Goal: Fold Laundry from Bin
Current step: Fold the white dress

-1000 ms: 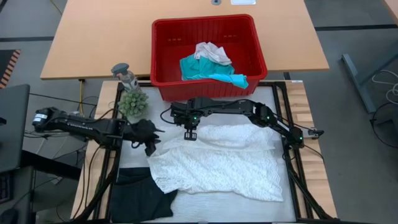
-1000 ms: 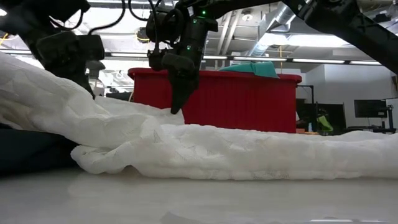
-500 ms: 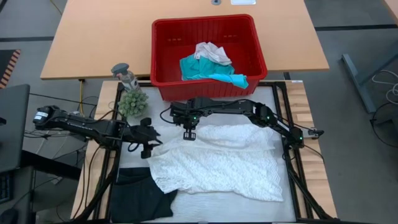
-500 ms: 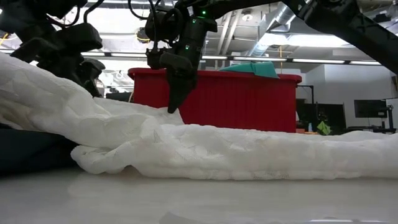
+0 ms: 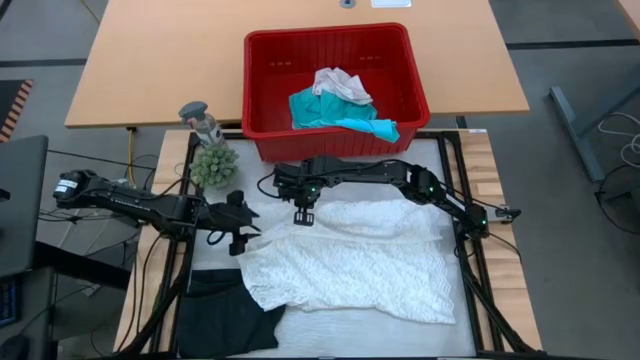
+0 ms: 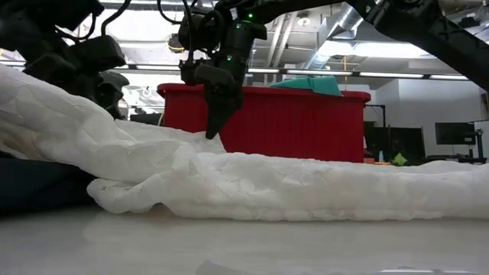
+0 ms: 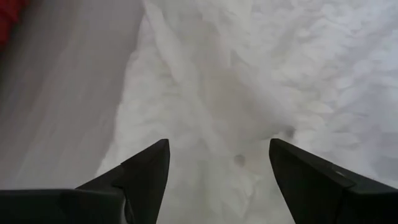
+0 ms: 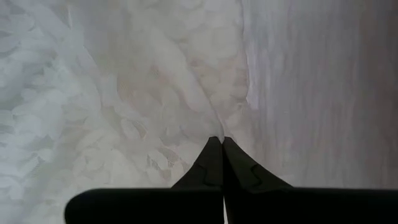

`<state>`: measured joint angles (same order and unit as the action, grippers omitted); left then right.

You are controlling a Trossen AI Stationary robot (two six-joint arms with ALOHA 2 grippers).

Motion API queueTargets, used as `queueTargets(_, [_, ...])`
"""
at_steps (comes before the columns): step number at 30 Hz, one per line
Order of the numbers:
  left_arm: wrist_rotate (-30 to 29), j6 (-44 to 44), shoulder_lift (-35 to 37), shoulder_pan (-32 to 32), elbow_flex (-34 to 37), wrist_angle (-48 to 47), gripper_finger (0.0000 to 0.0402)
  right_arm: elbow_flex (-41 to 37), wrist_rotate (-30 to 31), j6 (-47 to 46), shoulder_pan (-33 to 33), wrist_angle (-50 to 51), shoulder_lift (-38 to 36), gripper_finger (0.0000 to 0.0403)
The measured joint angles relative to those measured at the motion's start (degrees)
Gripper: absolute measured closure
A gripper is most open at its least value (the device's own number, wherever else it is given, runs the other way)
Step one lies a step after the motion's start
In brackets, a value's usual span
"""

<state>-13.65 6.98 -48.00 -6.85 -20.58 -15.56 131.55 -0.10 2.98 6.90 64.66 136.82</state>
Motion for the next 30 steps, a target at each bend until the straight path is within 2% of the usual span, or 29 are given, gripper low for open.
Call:
queueTargets(6, [-0.5,-1.6,-1.6,0.0,0.0,1.2,0.0136,0.0,0.0,0.0,0.0,0.0,0.0,0.0388])
queueTargets(16, [0.7,-1.3,-11.9,-1.4,0.0,7.1,0.0136,0.0,-0.1,0.0,0.0,0.2,0.0,0.0388])
queueTargets(20, [0.9,0.7,-13.0,-1.4,0.0,7.4,0.0141,0.0,-0.1,0.0,0.0,0.3,0.0,0.0388])
queueTargets(24, [0.0,1.8,-13.0,-1.4,0.0,7.5,0.0176,0.0,-0.1,0.0,0.0,0.5,0.0,0.0388])
queueTargets(30, [-4.2,1.8,-13.0,-1.4,0.0,8.7,0.0274,0.0,-0.1,0.0,0.0,0.9,0.0,0.0388])
